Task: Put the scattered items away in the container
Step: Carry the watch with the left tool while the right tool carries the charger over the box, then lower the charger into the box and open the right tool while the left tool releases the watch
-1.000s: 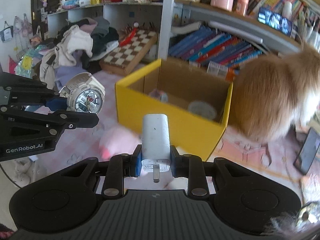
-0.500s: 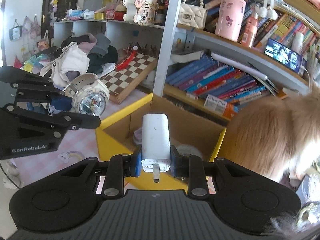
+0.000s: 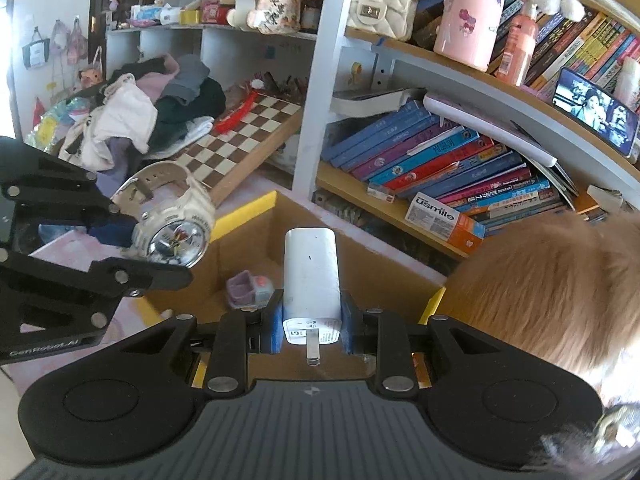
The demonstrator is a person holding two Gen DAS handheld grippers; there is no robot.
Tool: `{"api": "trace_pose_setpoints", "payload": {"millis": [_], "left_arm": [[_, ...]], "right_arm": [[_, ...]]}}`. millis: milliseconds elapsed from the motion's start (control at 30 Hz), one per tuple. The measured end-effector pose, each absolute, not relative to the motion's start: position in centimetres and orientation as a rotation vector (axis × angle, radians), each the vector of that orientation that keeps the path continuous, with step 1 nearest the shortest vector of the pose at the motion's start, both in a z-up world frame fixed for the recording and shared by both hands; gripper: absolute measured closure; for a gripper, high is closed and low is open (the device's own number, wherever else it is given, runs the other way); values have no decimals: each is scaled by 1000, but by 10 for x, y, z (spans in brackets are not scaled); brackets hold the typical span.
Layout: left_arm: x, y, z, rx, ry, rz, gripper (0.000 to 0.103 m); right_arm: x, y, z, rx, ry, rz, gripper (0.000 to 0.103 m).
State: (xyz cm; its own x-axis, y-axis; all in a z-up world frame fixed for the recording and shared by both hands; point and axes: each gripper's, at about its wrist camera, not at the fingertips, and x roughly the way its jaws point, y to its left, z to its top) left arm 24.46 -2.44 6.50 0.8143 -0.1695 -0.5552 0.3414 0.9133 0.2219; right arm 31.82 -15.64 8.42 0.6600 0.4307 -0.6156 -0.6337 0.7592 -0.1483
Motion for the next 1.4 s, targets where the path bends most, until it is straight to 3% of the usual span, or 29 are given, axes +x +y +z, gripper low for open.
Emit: {"api": "trace_pose_setpoints", "payload": {"millis": [633,1400], "left_arm": [[296,-37,36,284,729,-316,84],[365,-33,-11,214,1154,-458,84]], "right_arm": [[402,-145,51,-397,723,686,78],[473,-70,-2,-539,953,831,78]]}}
